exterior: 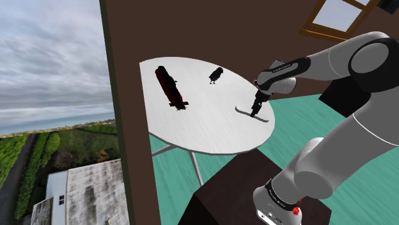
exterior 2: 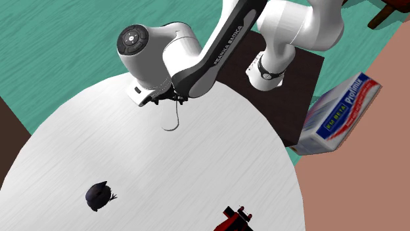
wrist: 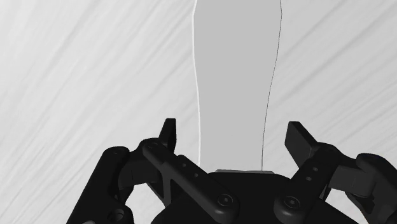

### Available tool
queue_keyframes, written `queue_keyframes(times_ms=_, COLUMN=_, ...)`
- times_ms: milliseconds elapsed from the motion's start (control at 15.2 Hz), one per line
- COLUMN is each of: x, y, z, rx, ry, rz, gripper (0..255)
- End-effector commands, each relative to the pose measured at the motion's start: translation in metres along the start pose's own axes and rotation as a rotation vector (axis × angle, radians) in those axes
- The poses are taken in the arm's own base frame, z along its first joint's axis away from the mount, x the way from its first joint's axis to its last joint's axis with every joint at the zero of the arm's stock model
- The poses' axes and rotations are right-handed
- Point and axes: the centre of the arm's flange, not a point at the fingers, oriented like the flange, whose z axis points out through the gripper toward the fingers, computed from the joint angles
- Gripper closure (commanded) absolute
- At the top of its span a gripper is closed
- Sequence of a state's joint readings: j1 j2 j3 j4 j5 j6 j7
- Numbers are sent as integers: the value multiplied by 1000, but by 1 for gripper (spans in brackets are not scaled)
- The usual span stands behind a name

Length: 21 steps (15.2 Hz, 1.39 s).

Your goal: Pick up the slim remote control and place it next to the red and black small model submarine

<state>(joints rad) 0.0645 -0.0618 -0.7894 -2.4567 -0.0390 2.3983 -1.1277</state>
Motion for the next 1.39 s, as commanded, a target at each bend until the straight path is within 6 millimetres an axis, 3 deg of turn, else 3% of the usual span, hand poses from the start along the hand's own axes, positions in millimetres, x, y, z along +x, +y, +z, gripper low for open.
queue_keyframes(times_ms=0, x=1, y=0, z=4, rx=-1, ry=0, rz=0, gripper=0)
queue_keyframes(times_ms=396, x=1, y=0, z=4, rx=-1, ry=0, rz=0, gripper=0)
queue_keyframes(times_ms=462, x=1, y=0, z=4, rx=-1, ry=0, rz=0, gripper=255)
queue_keyframes(times_ms=1056, x=1, y=0, z=4, rx=-1, ry=0, rz=0, gripper=255)
queue_keyframes(times_ms=1320, x=1, y=-1, z=-18, rx=-1, ry=0, rz=0, gripper=255)
